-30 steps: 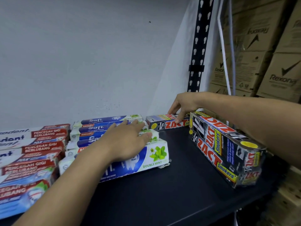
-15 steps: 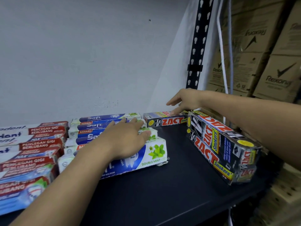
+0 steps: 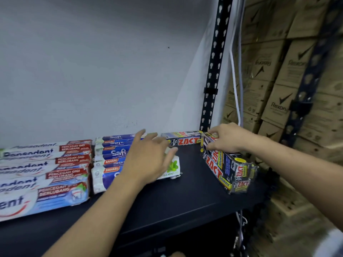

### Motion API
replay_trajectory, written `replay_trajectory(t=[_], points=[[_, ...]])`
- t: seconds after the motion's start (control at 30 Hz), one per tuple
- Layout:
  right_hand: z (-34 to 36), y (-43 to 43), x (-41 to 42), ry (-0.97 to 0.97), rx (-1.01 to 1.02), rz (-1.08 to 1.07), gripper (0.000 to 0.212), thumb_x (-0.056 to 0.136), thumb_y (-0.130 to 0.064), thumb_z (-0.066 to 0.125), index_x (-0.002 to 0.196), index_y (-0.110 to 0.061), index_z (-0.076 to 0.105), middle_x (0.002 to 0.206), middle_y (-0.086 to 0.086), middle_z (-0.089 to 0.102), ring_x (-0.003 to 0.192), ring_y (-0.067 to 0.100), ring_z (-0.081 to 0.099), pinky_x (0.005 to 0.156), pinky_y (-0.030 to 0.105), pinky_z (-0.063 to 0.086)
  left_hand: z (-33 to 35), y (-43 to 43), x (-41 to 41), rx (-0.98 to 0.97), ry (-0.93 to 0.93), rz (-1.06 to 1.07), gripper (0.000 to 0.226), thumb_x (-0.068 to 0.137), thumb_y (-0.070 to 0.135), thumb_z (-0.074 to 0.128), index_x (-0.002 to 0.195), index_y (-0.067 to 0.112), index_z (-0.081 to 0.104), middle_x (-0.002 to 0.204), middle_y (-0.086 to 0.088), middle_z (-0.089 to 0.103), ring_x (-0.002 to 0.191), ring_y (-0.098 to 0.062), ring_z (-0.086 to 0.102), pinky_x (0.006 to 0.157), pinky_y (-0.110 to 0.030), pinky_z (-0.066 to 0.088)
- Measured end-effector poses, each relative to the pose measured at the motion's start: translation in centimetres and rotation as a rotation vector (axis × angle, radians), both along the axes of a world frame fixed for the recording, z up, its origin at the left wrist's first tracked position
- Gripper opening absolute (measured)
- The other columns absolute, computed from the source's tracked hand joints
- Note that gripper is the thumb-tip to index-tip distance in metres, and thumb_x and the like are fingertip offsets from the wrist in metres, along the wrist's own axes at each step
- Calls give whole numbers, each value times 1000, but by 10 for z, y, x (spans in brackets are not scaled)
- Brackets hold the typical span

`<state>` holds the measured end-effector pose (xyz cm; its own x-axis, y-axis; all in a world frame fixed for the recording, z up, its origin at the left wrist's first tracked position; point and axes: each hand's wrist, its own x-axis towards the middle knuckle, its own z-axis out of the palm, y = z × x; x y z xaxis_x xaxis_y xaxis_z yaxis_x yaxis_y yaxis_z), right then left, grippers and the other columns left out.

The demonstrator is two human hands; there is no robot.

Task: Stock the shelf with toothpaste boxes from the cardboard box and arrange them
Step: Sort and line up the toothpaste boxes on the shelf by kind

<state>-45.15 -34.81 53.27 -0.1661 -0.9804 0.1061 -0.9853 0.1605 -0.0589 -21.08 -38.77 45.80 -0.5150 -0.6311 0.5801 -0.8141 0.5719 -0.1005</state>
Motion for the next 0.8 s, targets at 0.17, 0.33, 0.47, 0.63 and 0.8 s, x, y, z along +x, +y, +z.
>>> replay_trajectory(t=[0.17, 0.33, 0.47, 0.63, 0.8], points=[[4, 15, -3, -168, -97, -52, 75, 82, -43, 65, 150, -25, 39, 147, 7, 49, 131, 29, 48, 103, 33, 44, -16, 40, -29, -155, 64, -197, 32, 91, 40, 46, 101, 24, 71, 117, 7, 70, 113, -21, 60, 109, -44, 28], [20, 40, -22, -305, -320, -90, 72, 79, -40, 65, 147, -34, 42, 136, 5, 58, 113, 28, 60, 92, 31, 50, -30, 81, -77, 151, 303, -286, 37, 92, 49, 47, 116, 28, 66, 118, 9, 69, 104, -22, 61, 90, -38, 46], [34, 64, -39, -336, -444, -123, 70, 77, -40, 64, 144, -40, 42, 114, 5, 66, 95, 27, 65, 83, 33, 51, -33, 98, -125, 415, 424, -221, 55, 85, 64, 47, 126, 30, 60, 132, 8, 60, 111, -26, 59, 92, -39, 50], [37, 84, -53, -530, -579, -108, 56, 75, -33, 70, 126, -39, 46, 88, -5, 66, 79, 20, 68, 72, 43, 60, -41, 102, -144, 391, 426, -129, 61, 75, 67, 60, 123, 30, 61, 133, 12, 56, 108, -24, 57, 89, -39, 51], [35, 88, -49, -551, -638, -32, 55, 81, -26, 73, 125, -32, 41, 88, -5, 65, 78, 14, 67, 67, 33, 57, -38, 106, -131, 338, 479, -138, 41, 75, 47, 65, 108, 22, 66, 108, 9, 64, 96, -20, 61, 81, -37, 52]])
